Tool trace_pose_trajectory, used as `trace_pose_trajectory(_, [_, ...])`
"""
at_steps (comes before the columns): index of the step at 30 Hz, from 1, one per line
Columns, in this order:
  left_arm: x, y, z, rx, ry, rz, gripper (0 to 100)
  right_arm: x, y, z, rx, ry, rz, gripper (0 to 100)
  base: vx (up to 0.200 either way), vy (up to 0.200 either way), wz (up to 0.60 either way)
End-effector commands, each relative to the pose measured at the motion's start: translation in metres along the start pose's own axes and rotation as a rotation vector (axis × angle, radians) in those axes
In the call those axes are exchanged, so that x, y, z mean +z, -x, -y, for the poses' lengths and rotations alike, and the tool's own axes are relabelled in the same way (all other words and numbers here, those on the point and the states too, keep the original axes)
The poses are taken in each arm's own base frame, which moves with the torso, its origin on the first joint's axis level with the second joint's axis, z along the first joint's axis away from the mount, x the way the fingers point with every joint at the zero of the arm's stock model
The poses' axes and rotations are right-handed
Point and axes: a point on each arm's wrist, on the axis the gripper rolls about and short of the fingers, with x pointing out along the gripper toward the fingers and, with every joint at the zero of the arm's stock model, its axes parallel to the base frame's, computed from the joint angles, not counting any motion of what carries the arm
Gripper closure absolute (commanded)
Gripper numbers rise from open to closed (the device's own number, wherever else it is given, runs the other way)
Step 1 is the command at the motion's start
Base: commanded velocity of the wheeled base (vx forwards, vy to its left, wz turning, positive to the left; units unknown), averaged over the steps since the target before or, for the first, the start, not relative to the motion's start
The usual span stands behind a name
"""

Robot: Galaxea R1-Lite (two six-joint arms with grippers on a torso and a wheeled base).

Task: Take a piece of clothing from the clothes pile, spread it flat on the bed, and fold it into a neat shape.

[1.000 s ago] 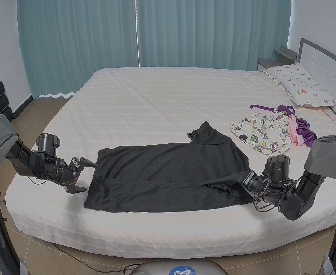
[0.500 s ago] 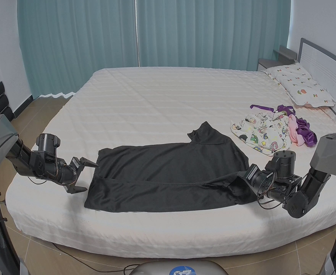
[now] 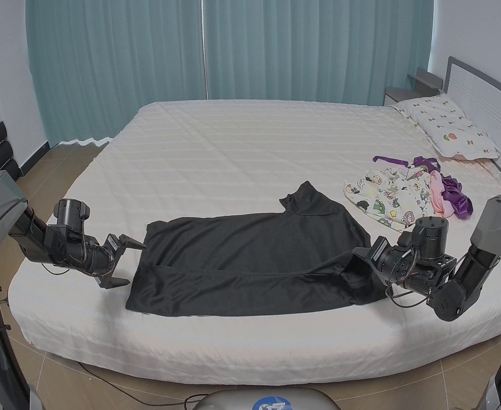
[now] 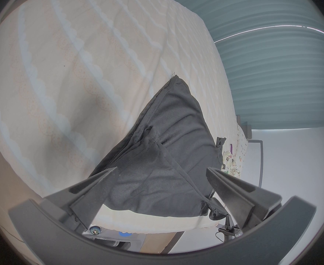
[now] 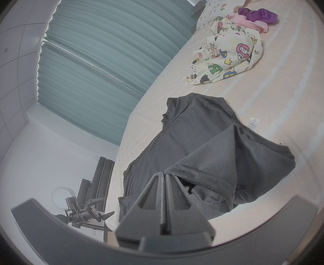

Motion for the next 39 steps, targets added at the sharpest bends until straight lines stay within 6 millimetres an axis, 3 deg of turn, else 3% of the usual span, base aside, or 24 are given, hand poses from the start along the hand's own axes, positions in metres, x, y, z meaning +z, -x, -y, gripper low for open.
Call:
trace_pose_trajectory(1, [0.0, 0.0, -0.001, 0.001, 0.002, 0.0, 0, 0.004, 0.009, -0.001, -0.01, -0.004, -0.006, 100, 0.0, 0.0, 0.0])
trace_pose_trajectory(2, [0.0, 0.0, -0.001, 0.001, 0.0, 0.0, 0, 0.003, 0.011, 0.0, -0.022, -0.008, -0.017, 0, 0.0, 0.0, 0.0])
trace_pose_trajectory(11, [0.0, 0.0, -0.001, 0.001, 0.002, 0.0, 0, 0.0, 0.017, 0.01, -0.081, 0.028, -0.067, 0, 0.0, 0.0, 0.0])
trace_pose_trajectory(18, [0.0, 0.0, -0.001, 0.002, 0.002, 0.001, 0, -0.002, 0.004, 0.035, -0.15, 0.049, -0.076, 0, 0.0, 0.0, 0.0])
trace_pose_trajectory(24, [0.0, 0.0, -0.001, 0.002, 0.002, 0.001, 0, 0.001, -0.02, 0.056, -0.18, 0.05, -0.071, 0, 0.0, 0.0, 0.0])
trace_pose_trajectory(31, [0.0, -0.001, 0.0, 0.001, 0.001, 0.0, 0, 0.002, -0.038, 0.062, -0.169, 0.058, -0.075, 0, 0.0, 0.0, 0.0])
trace_pose_trajectory(39, [0.0, -0.001, 0.0, 0.001, -0.001, 0.0, 0, 0.002, -0.041, 0.069, -0.187, 0.06, -0.078, 0, 0.0, 0.0, 0.0])
